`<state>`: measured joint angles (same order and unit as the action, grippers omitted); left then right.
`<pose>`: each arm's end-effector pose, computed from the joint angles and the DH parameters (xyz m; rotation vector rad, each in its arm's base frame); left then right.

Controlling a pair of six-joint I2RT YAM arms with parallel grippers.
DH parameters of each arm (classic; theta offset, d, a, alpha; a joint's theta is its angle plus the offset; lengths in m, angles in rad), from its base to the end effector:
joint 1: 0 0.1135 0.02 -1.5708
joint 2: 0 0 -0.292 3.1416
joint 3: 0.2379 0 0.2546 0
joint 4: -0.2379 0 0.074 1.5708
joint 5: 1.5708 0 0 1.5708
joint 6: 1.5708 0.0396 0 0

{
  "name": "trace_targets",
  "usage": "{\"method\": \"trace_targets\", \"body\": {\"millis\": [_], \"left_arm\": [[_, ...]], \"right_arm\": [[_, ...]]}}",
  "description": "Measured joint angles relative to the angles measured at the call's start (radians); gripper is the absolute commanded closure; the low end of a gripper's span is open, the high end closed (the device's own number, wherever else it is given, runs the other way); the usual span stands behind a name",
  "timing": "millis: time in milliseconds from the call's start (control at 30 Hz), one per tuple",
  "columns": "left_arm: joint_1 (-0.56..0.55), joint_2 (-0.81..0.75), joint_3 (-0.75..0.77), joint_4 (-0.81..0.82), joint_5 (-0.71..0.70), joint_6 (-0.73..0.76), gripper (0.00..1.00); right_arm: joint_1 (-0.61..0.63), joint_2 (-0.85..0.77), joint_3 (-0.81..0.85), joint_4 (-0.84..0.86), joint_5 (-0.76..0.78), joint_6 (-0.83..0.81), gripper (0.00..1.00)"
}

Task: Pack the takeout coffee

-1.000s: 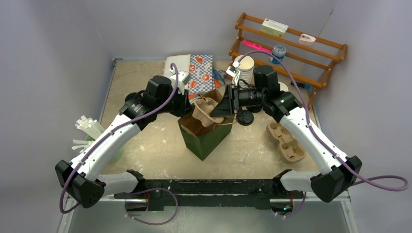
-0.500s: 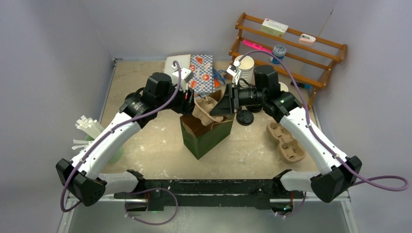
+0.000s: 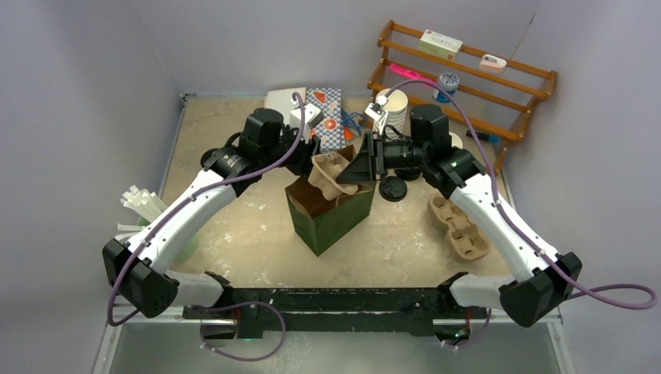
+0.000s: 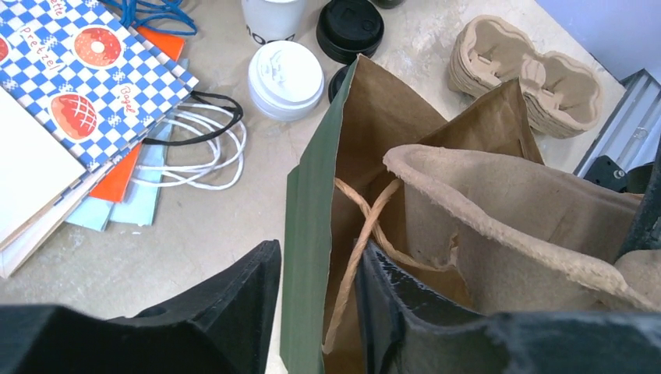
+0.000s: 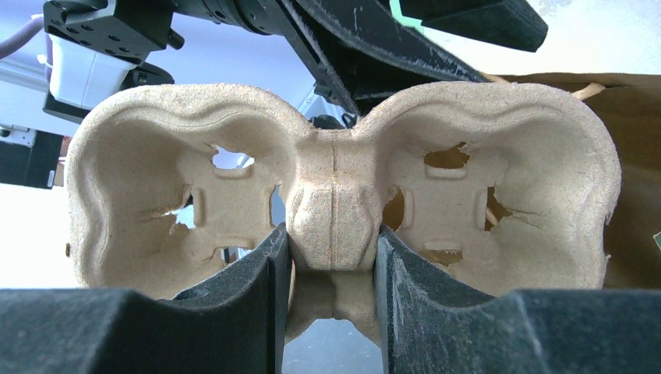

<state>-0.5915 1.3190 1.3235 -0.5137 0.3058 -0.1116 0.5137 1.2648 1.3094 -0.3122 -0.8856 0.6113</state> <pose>0.2357 -0.1727 0.4029 0.6940 2.0251 -0.7394 0.2219 0.1604 0.4367 -0.6013 1.9562 1.5548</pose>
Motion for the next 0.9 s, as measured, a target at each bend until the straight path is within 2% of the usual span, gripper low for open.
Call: {"method": "trace_targets", "body": {"millis": [167,333,400,800,867,900], "left_arm": [[0.0,0.021,0.016,0.023,-0.012,-0.01,0.74],[0.0,0.024,0.017,0.05,-0.04,-0.035,0.95],[0.0,0.024,0.017,0.057,-0.055,-0.047,1.0],[0.0,0.03,0.017,0.064,-0.098,-0.093,1.0],[0.0,0.029,0.017,0.068,-0.095,-0.106,0.96],[0.0,0.029,0.017,0.072,-0.093,-0.11,0.91]], "right_arm": [[-0.003,-0.005,-0.01,0.01,0.0,0.001,0.73],[-0.006,-0.028,-0.026,0.011,0.001,-0.001,0.73],[-0.009,-0.042,-0.026,0.013,0.003,-0.002,0.73],[-0.016,-0.114,-0.026,0.039,0.004,-0.01,0.74],[-0.016,-0.098,-0.026,0.048,0.003,-0.008,0.74],[-0.016,-0.09,-0.026,0.054,0.002,-0.008,0.74]]}}
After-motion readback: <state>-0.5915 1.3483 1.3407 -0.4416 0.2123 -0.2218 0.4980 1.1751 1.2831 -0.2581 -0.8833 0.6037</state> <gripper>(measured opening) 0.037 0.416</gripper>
